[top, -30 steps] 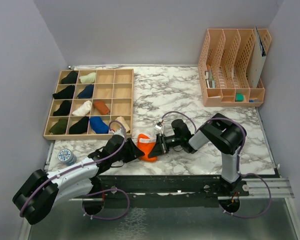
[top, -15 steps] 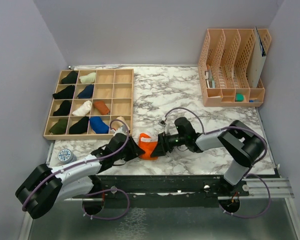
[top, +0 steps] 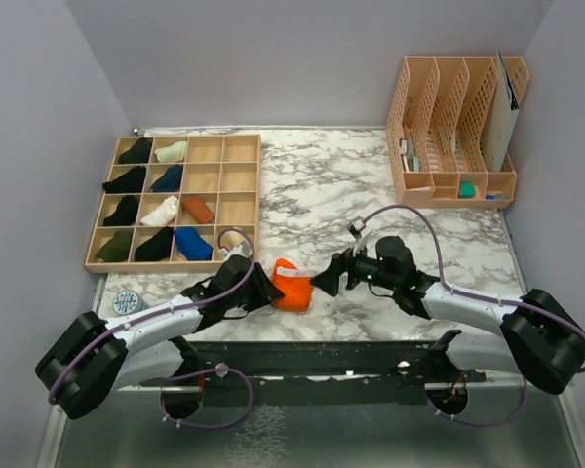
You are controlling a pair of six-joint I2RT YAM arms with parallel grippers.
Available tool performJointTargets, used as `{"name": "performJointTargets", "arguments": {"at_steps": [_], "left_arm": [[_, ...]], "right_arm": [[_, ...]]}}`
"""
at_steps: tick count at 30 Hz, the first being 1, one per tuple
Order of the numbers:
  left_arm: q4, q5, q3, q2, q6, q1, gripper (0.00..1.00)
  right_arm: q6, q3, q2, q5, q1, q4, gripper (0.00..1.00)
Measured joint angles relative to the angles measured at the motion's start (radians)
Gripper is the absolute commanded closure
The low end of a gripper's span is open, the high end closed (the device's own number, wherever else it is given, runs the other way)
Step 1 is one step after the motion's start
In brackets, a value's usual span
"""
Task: Roll the underwear
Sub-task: Roll the underwear to the center of the board.
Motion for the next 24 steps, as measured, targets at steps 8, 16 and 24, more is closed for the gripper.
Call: {"name": "performJointTargets", "arguments": {"at_steps": [8,16,24], "left_arm": [[-0.033,0.005,0.032,0.024,0.019,0.000,0.59],[-0.049,0.011,0.054,0.046,0.020,0.000,0.58],[-0.053,0.027,0.073,0.071,0.032,0.002,0.58]], "right_arm": [[-0.082,-0.076,0.081,-0.012,0.054,0.143,0.00],[-0.690,-0.106,0.028,0.083,0.414,0.192,0.27],[-1.019,-0.055,0.142,0.195,0.490,0.200,0.42]]}}
